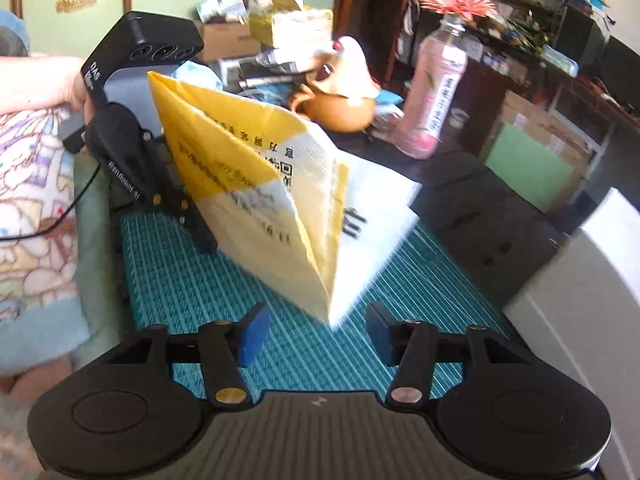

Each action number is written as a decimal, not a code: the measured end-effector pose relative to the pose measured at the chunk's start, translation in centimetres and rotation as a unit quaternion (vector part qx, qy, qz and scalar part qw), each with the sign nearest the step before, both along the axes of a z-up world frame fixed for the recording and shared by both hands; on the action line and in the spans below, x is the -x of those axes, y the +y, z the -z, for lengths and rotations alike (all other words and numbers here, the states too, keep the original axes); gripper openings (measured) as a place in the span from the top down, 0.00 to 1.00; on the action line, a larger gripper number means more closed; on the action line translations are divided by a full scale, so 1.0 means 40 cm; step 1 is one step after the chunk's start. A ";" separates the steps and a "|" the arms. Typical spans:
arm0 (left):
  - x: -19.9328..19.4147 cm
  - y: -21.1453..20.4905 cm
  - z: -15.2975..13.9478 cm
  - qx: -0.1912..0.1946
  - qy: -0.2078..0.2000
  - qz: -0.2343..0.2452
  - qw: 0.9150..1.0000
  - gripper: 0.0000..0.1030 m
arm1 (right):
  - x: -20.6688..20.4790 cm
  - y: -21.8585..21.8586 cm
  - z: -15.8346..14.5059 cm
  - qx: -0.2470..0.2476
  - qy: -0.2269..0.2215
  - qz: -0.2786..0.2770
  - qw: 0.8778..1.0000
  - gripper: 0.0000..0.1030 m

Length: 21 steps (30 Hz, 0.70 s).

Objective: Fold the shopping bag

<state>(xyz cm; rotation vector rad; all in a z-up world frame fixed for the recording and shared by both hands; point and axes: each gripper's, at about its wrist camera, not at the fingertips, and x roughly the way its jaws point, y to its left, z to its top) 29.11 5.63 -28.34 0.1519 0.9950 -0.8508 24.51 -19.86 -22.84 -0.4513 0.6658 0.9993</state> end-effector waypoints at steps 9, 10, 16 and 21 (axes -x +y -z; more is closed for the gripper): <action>-0.017 0.014 0.002 0.025 0.030 -0.021 0.999 0.90 | -0.080 -0.006 0.042 -0.060 0.092 0.028 0.994 0.67; -0.017 0.015 0.002 0.025 0.033 -0.023 0.999 0.90 | -0.088 -0.020 0.043 -0.075 0.121 0.046 0.989 0.69; -0.012 0.023 -0.002 0.044 0.103 -0.020 0.993 0.88 | -0.062 -0.072 0.022 -0.123 0.245 0.098 0.957 0.79; -0.030 0.042 0.017 0.063 0.188 -0.055 0.979 0.85 | -0.015 -0.079 0.003 -0.143 0.320 0.114 0.929 0.80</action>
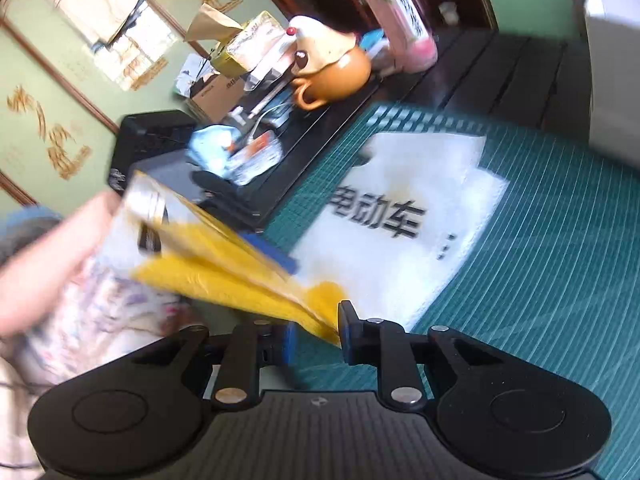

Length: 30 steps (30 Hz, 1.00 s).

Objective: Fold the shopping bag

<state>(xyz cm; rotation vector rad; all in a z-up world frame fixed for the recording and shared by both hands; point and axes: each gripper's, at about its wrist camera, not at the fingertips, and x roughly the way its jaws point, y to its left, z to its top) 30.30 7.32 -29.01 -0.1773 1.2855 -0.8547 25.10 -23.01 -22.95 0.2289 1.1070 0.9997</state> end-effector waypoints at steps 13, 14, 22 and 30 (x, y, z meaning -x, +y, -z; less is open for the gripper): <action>-0.054 0.071 0.046 0.058 0.121 -0.098 0.986 0.89 | -0.113 -0.018 0.131 -0.001 0.143 0.191 0.971 0.74; -0.054 0.077 0.047 0.061 0.126 -0.104 0.985 0.89 | -0.117 -0.007 0.130 0.006 0.132 0.190 0.973 0.74; -0.039 0.103 0.014 0.038 0.116 -0.151 0.981 0.89 | -0.114 0.058 0.103 0.070 0.088 0.194 0.974 0.86; -0.017 0.127 -0.064 -0.022 0.036 -0.199 0.979 0.65 | -0.101 0.189 0.053 0.229 -0.011 0.134 0.964 0.85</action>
